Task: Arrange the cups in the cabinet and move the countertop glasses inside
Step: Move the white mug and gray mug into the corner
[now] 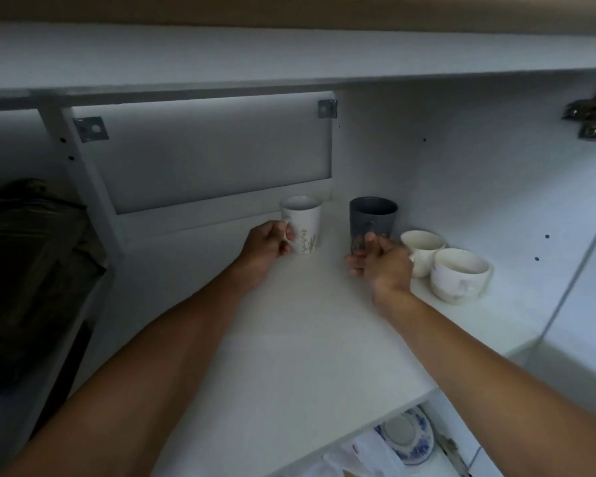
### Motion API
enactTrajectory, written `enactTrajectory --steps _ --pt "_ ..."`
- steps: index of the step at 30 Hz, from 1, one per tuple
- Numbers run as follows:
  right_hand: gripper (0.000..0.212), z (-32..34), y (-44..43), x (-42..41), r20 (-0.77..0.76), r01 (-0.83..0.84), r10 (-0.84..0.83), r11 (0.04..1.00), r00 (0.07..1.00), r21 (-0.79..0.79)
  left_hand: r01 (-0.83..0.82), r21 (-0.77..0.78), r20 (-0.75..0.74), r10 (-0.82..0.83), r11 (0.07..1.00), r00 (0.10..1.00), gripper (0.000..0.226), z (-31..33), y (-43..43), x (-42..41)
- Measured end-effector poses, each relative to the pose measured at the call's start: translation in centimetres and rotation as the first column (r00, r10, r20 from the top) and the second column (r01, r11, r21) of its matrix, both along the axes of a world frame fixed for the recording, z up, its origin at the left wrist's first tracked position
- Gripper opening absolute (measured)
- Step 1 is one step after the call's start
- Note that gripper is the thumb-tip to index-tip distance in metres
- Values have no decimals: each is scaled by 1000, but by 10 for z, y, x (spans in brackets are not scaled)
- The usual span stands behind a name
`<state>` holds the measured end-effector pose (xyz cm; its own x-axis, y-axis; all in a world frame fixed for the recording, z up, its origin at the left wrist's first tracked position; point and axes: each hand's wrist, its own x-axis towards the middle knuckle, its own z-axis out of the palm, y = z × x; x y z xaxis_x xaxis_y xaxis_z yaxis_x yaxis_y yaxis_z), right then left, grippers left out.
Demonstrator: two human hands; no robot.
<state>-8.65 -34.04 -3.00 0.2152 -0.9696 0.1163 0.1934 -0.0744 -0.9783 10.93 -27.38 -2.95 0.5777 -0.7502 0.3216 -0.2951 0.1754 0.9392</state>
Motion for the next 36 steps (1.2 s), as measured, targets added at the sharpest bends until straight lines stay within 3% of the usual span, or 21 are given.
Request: enactTrajectory --steps 6,14,26,36 --pt "29 -3 -6 0 68 55 -58 997 996 50 69 3 38 -69 998 997 33 1 -35 -14" --pt "25 -5 -11 -5 -28 182 -185 980 982 -79 140 27 57 -141 990 988 31 3 -72 -26" --pt "27 -6 -14 -9 -31 142 -145 986 989 -85 223 89 72 -230 971 971 26 8 -96 -25" --pt "25 -7 -16 -10 -49 108 -112 992 993 -69 144 185 125 -168 972 978 26 14 -104 -25"
